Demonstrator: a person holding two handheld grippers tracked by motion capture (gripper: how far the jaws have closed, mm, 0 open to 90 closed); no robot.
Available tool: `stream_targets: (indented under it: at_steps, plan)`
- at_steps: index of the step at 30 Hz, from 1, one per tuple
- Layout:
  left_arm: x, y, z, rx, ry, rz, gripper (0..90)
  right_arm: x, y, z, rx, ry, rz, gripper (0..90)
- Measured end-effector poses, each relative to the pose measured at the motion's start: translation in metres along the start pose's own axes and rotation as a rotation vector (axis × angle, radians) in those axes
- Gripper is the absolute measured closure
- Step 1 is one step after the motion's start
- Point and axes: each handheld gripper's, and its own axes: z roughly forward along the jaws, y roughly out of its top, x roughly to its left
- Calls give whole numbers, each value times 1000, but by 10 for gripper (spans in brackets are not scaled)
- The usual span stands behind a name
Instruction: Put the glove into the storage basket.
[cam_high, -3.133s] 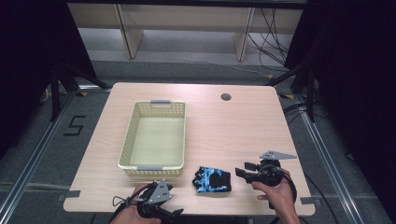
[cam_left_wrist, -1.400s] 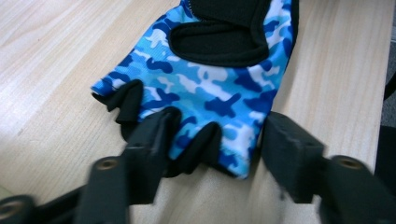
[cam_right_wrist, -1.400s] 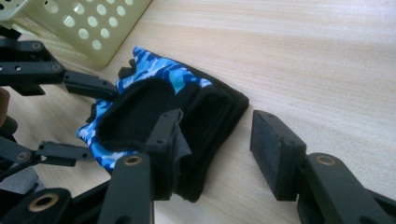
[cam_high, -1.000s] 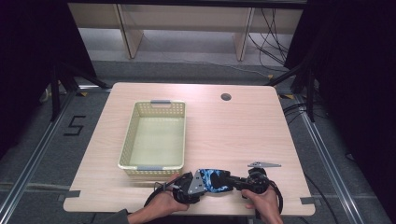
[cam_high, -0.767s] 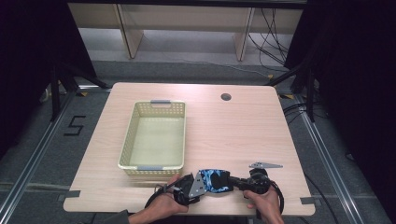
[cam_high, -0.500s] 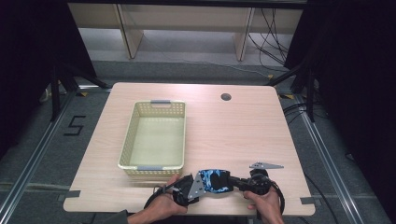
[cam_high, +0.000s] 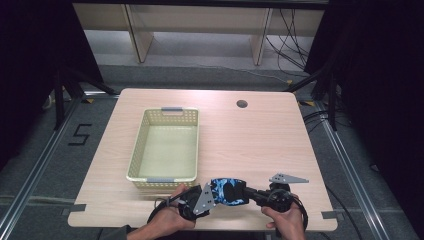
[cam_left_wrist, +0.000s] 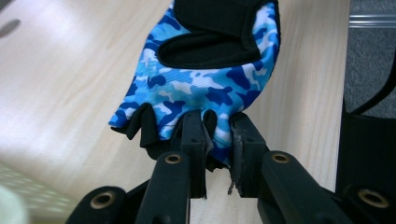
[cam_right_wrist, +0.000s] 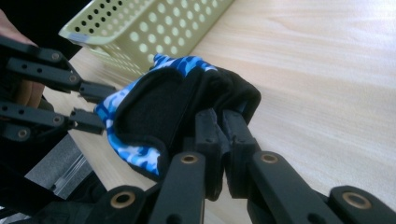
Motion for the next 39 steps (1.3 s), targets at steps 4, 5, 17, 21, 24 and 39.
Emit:
stream_targets:
  at_steps: [4, 5, 17, 21, 24, 39]
  plan:
    - [1, 9, -14, -3, 11, 9, 777, 4, 11, -5, -23, 6, -59, 867]
    - [2, 10, -16, -9, 25, 18, 777, 8, 14, -5, -23, 10, -62, 867]
    - [13, 15, -52, 0, 34, -6, 775, 36, 41, -9, -32, 54, -137, 867]
    - [22, 17, -69, 2, 55, -9, 775, 49, 54, -7, -39, 73, -177, 867]
    - [31, 16, -80, 1, 67, -30, 774, 60, 66, -3, -29, 79, -181, 867]
    - [72, -4, -106, 12, 135, -106, 772, 84, 118, 40, 39, 88, -288, 867]
